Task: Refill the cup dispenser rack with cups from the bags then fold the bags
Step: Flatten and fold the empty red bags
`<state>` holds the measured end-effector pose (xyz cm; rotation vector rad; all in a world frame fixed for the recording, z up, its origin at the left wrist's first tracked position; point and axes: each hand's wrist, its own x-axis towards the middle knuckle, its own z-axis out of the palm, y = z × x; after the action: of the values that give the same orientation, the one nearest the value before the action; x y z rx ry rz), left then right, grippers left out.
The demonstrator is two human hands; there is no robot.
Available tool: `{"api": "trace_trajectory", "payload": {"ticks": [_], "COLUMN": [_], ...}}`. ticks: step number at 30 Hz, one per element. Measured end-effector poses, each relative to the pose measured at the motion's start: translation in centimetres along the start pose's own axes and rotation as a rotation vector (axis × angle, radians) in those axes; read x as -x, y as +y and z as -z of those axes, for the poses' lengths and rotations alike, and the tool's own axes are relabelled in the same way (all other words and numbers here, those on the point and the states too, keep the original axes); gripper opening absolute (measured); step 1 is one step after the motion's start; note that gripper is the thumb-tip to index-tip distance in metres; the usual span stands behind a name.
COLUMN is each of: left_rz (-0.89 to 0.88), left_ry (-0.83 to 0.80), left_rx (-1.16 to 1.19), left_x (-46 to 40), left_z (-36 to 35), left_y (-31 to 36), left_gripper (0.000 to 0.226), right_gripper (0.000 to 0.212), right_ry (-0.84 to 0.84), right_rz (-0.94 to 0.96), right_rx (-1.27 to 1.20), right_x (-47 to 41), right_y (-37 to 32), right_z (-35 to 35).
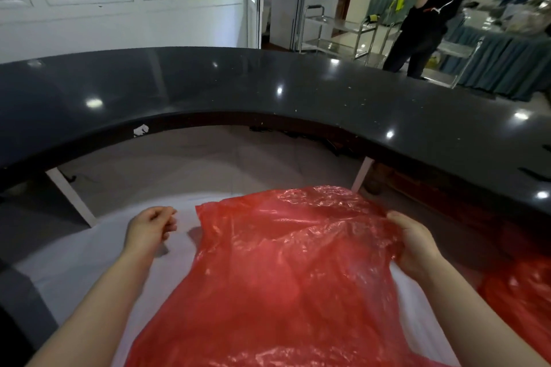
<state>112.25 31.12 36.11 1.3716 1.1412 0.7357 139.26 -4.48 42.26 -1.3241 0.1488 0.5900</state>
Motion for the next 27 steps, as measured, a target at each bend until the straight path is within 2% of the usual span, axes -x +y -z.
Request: {"api": "trace_trajectory", "payload": {"ticks": [3, 6, 10, 12, 13, 16, 20, 22, 27], "left_rz": [0.025, 0.015, -0.070, -0.044, -0.024, 0.079, 0.153, 0.178, 0.179], "left_ry": [-0.128, -0.232, -0.195, -0.183, -0.190, -0.262, -0.334, -0.345, -0.204], "left_rx": [-0.012, -0.041, -0.417, -0.446, -0.433, -0.251, -0.086, -0.022, 0.050], "left_x": [0.7, 1.7, 1.4, 1.4, 1.4, 1.6, 0.8, 0.3, -1.7], "left_z": [-1.0, -3.1, -4.7, -5.2, -5.5, -6.2, -6.8, -6.9, -6.5], "left_y": [0.3, 0.7, 0.5, 0.2, 0.0, -0.4, 0.1, 0.5, 0.9], "left_gripper": [0.015, 0.013, 0.044, 0.044, 0.040, 0.025, 0.016, 0.015, 0.022], "right_gripper": [0.028, 0.052, 0.072, 0.082, 0.079, 0.049, 0.022, 0.018, 0.022], "right_ry": [-0.071, -0.057, 0.066, 0.094, 0.099, 0.137, 0.120, 0.195, 0.387], "right_rz": [-0.008, 0.008, 0.103, 0.106, 0.106, 0.122, 0.063, 0.067, 0.131], "right_rx": [0.033, 0.147, 0.283, 0.265, 0.279, 0.376, 0.429, 0.464, 0.306], "right_x": [0.7, 1.0, 1.2, 1.0, 1.1, 1.3, 0.8, 0.3, -0.6], "right_y": [-0.1, 0.3, 1.1, 1.5, 1.5, 1.9, 2.4, 2.6, 2.5], "right_z": [1.3, 1.9, 2.4, 2.8, 3.0, 2.9, 2.8, 3.1, 4.2]}}
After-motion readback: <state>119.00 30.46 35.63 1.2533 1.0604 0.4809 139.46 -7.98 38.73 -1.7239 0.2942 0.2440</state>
